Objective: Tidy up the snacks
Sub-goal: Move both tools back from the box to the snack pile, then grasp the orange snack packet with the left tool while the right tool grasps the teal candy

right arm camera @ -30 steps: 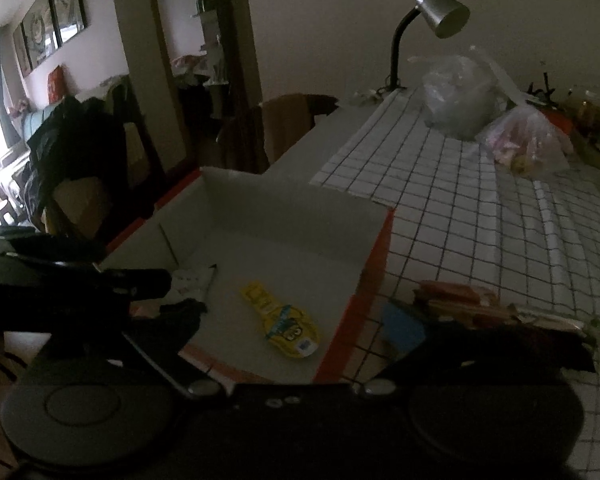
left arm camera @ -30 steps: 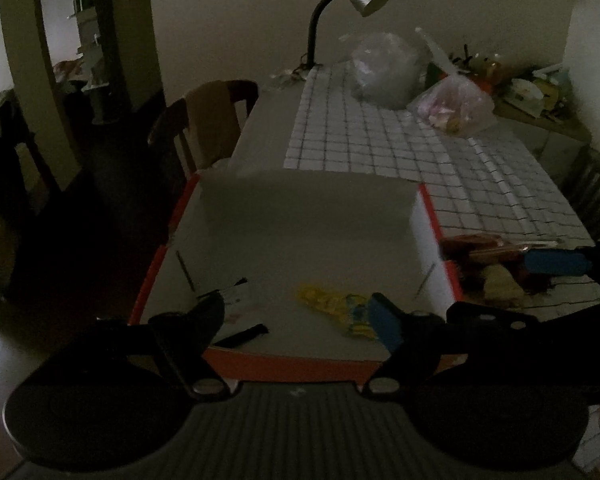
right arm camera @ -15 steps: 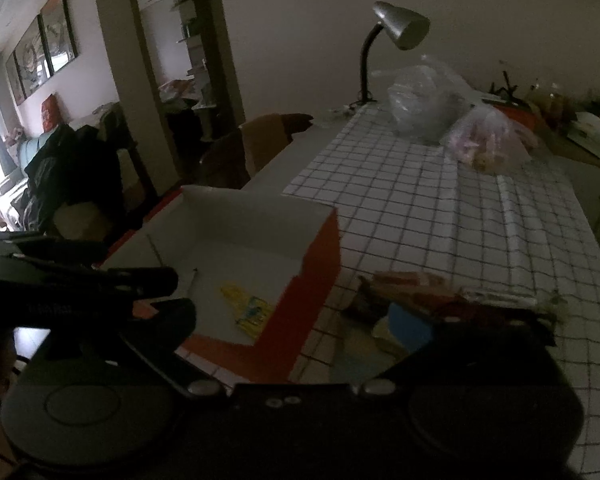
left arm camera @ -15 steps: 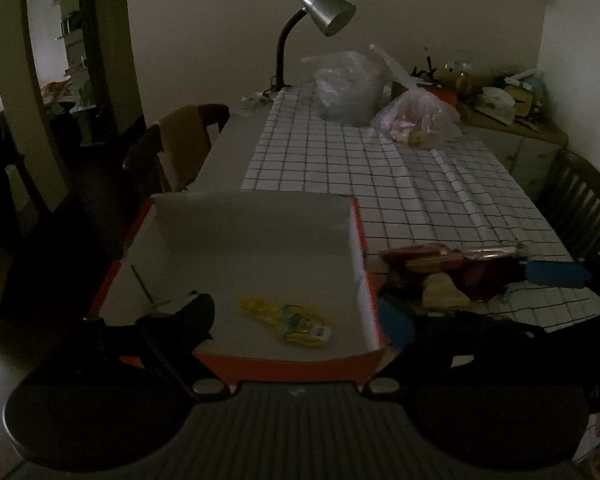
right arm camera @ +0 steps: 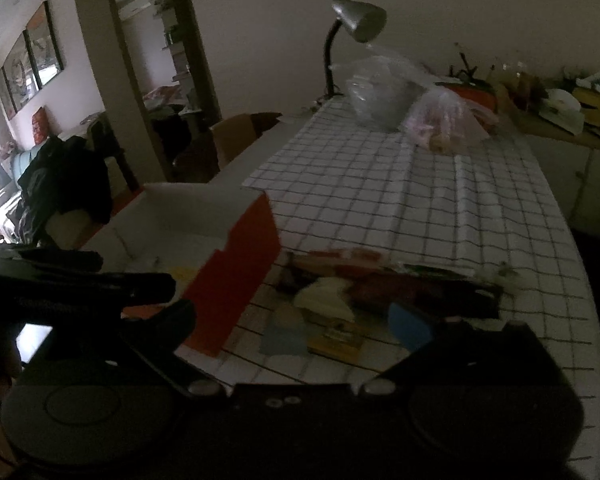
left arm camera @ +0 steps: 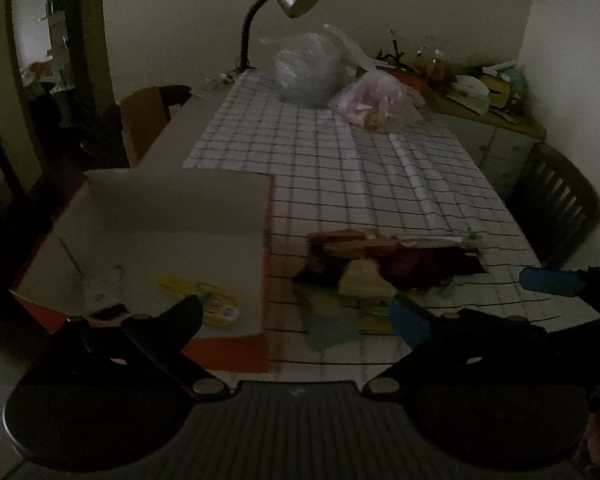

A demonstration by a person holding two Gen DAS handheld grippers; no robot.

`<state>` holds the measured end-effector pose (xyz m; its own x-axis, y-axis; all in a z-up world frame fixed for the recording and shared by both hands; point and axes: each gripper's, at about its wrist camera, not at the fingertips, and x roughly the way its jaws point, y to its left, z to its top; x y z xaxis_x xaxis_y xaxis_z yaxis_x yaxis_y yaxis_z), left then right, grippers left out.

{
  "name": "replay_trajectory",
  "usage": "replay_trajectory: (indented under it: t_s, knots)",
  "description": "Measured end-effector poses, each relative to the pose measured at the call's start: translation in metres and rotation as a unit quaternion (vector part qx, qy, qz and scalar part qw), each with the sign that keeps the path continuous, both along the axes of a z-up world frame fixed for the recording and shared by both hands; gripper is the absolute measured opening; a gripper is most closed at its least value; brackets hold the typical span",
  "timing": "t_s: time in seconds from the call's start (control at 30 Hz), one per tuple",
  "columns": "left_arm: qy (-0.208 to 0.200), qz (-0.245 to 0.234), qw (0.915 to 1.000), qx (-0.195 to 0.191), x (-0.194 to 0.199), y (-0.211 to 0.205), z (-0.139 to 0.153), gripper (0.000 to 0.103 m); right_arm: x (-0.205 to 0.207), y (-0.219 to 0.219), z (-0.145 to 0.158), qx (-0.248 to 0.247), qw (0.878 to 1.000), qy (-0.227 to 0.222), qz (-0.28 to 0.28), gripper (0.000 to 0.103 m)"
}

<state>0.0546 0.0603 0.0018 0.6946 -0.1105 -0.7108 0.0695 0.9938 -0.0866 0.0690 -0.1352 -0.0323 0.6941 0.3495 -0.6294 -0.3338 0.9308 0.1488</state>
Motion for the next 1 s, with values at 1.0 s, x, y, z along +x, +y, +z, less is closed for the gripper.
replay_trajectory:
  t_s: [1.0]
  knots:
    - [0.065,0.011,0.9969,0.043,0.052,-0.099,-0.087,0.101,0.072,-0.119,-0.078,-0.018,0.996,0.084,-0.027,0.096]
